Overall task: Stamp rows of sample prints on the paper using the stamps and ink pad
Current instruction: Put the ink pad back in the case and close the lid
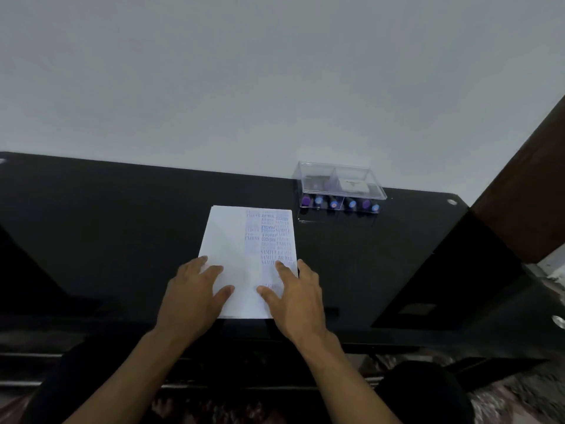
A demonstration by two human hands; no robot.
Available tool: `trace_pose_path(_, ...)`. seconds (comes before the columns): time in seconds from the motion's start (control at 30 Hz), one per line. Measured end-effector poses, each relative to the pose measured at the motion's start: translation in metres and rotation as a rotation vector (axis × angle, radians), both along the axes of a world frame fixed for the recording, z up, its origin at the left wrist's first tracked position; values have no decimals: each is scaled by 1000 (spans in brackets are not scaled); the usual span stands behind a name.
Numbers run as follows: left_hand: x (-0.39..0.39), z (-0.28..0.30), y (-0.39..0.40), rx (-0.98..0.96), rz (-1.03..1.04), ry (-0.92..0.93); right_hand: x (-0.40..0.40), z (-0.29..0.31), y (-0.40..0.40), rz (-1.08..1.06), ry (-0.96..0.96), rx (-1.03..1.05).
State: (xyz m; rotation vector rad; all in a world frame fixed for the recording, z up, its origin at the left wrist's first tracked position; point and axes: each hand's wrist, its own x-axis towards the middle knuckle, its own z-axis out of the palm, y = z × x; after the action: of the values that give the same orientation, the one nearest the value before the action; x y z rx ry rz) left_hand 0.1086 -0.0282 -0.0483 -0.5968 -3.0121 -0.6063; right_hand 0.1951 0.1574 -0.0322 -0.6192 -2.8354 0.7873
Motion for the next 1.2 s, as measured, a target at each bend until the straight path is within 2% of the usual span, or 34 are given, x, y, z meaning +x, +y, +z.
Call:
trace_pose_path(0.13, 9, 0, 0, -29, 53, 22, 2, 8, -13, -90, 0, 48)
trace_pose_path(0.3, 11, 3, 7, 41, 84, -38, -8, 15, -12, -231, 32, -155)
trace_pose_path(0.47, 11, 11, 11, 144, 164, -102, -19, 17, -5, -332, 11, -232)
trace_pose_path(0.63, 1, 16, 14, 329, 296, -160, -27, 15, -1, -342, -15, -229)
trace_pose_path(0.9, -14, 26, 17, 470, 316, -226, -25, 9, -1, -287, 0, -167)
trace_pose_path(1.2, -22, 40, 10, 713, 243, -535, -24, 6, 0, -244, -2, -119)
